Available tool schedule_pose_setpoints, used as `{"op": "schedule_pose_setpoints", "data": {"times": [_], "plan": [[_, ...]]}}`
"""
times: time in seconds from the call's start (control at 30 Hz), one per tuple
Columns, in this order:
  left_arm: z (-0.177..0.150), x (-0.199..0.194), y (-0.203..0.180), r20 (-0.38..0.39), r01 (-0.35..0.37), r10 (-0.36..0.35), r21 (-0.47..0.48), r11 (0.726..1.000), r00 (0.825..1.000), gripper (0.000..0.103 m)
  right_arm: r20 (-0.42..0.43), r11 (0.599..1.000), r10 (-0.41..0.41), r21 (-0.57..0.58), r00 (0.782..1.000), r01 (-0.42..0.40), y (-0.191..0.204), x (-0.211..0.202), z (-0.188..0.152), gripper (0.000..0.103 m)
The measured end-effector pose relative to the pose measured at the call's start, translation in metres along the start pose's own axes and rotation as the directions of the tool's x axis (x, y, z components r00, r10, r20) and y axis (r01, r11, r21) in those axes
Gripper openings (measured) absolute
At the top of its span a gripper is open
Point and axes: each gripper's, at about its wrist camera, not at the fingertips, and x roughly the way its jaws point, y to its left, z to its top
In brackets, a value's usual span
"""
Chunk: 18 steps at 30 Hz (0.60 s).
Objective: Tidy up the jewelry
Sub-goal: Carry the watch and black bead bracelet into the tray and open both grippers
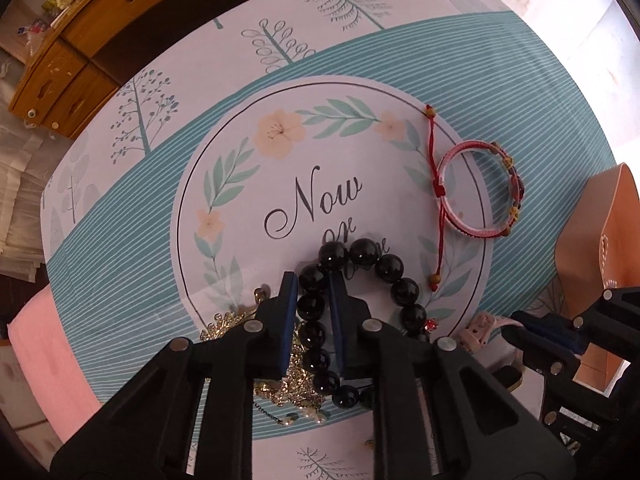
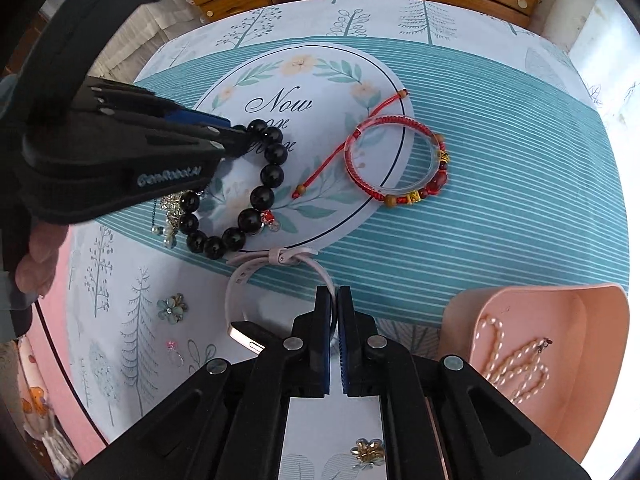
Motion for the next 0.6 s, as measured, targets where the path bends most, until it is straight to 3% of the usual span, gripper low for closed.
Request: {"op": "schedule_pose_setpoints", "data": {"times": [0.3, 0.6], "plan": [[-0.016, -0.018, 0.009, 0.027, 0.045, -0.043, -0.107, 0.993, 0.999, 0.012, 0.034, 0.999, 0.032, 0.029, 0.999, -0.033, 0.003, -0.013, -0.002, 0.004], [-0.047, -0.107, -0.002, 0.132, 0.048, -0.031, -0.13, 0.99, 0.991, 0.012, 0.158, 0.999, 0.032, 0.031, 0.987, -0.037, 0.003, -0.092, -0.025, 0.004]]}}
